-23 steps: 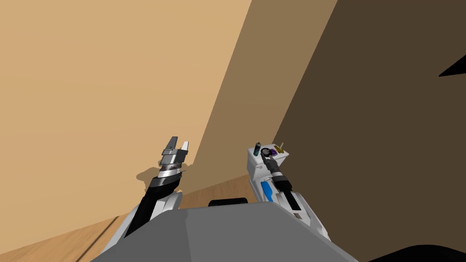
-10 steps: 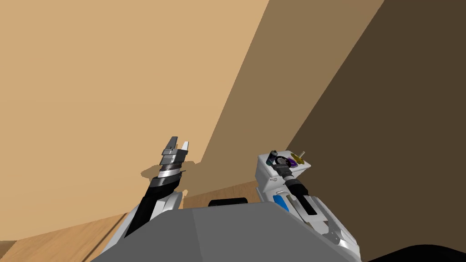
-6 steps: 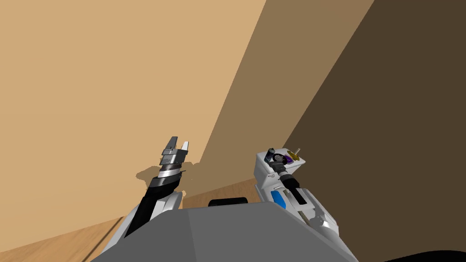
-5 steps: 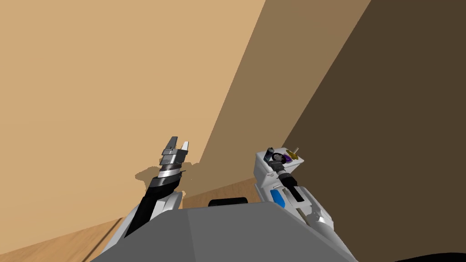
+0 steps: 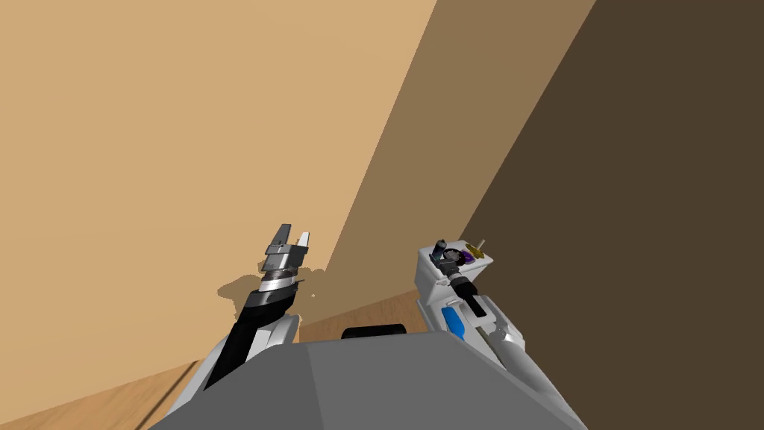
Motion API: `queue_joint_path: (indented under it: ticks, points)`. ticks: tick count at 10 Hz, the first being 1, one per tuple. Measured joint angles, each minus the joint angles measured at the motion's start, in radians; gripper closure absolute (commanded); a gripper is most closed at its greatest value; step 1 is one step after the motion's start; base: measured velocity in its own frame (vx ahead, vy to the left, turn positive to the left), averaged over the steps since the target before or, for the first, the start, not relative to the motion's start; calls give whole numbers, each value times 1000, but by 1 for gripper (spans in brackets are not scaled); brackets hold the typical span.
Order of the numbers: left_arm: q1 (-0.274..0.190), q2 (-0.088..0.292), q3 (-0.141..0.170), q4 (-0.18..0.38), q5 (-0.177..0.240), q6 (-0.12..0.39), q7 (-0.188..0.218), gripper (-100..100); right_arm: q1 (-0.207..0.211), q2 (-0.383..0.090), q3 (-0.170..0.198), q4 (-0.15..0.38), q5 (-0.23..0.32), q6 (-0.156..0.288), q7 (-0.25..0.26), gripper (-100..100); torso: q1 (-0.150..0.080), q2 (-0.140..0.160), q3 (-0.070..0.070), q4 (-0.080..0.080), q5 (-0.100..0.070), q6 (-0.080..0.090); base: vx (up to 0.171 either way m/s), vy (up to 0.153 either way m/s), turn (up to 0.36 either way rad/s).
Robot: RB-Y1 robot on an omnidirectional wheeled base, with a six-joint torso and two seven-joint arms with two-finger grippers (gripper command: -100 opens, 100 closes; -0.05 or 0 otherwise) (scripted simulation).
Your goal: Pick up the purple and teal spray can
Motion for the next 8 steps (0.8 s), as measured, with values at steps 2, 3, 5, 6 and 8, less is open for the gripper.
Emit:
queue_joint_path:
  ticks: [2,3,5,6,8]
  points:
    - [0,0,0,0,0,0,0,0,-57,-12,28,62,-16,-18,16,-100,1,2,1,0,0,0,-37,14,-43]
    - [0,0,0,0,0,0,0,0,-82,-9,32,91,-17,-21,21,-100,1,1,1,0,0,0,-3,4,15]
    - [0,0,0,0,0,0,0,0,-117,-26,50,136,-30,-29,24,-100,1,2,1,0,0,0,-45,12,-110]
    - [0,0,0,0,0,0,0,0,-142,-31,62,158,-36,-33,27,-100,1,2,1,0,0,0,-19,12,5]
    - [0,0,0,0,0,0,0,0,-186,-32,67,211,-38,-36,32,-100,1,0,0,0,0,0,-23,14,-76]
